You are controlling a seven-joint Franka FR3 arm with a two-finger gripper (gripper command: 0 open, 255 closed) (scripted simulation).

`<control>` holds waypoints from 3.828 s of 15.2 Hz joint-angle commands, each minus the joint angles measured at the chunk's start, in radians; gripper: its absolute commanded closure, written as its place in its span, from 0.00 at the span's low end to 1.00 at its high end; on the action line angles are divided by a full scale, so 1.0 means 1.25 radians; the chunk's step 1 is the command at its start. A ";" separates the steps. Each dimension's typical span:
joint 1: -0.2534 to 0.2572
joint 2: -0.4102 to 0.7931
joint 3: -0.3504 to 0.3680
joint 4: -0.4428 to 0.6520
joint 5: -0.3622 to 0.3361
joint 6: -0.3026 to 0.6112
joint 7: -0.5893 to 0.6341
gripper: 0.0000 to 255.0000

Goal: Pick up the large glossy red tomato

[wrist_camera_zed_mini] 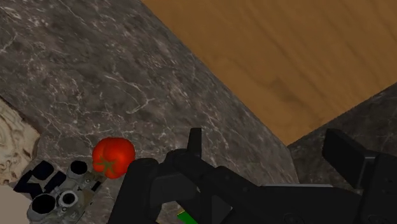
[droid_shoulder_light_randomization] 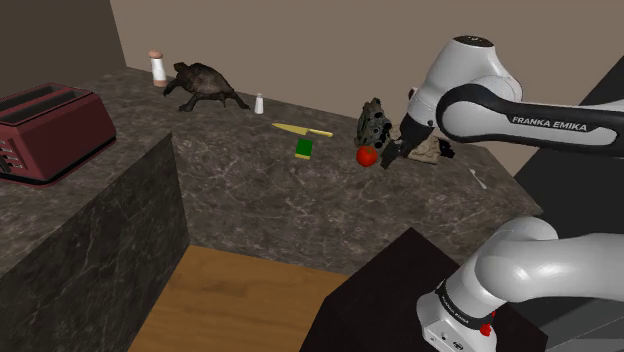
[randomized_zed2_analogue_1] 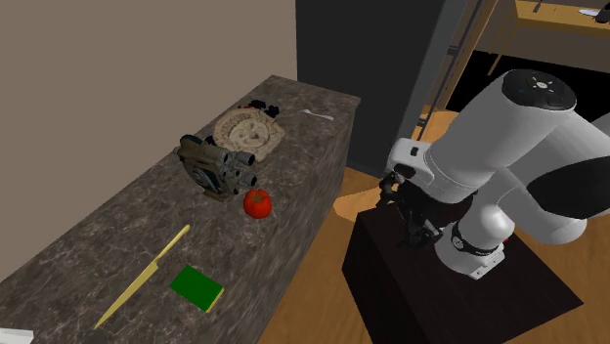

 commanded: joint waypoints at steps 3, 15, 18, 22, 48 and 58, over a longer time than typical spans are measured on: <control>-0.036 0.039 0.011 -0.080 -0.084 0.167 -0.009 0.00; -0.486 0.363 0.233 -0.109 -0.659 0.709 0.268 0.00; -0.721 0.470 0.404 -0.013 -1.038 0.749 0.566 0.00; -0.768 0.635 0.437 0.110 -1.427 0.646 0.847 0.00; -0.731 1.055 0.387 0.371 -1.923 0.329 1.015 1.00; -0.745 0.986 0.397 0.359 -1.882 0.380 0.993 1.00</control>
